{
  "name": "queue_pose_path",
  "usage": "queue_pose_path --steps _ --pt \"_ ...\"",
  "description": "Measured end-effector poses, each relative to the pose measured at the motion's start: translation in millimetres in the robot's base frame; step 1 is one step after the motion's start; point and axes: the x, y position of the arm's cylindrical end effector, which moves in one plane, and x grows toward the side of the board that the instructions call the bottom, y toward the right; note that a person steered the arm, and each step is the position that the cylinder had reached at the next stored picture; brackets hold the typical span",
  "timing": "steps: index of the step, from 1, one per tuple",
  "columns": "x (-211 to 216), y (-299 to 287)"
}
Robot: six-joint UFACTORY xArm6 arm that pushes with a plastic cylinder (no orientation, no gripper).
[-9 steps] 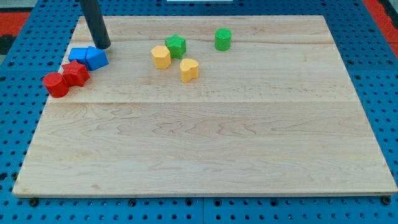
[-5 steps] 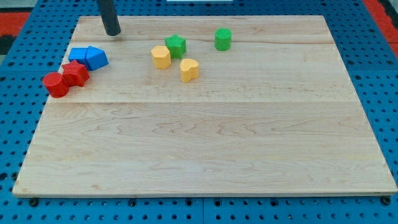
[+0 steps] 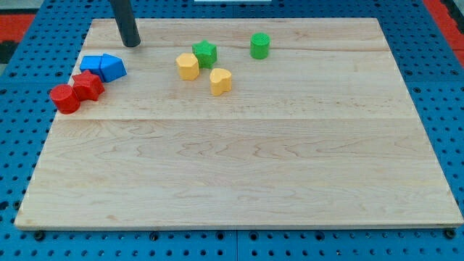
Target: Push the hexagon to the bottom left of the board
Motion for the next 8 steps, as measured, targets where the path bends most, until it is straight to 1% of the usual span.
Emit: queue_pose_path --steps 1,2,3,6,7,8 --pt "5 3" --pt "-13 4" --pt "-34 16" --pt "-36 19" --pt "-36 50" --pt "-36 58"
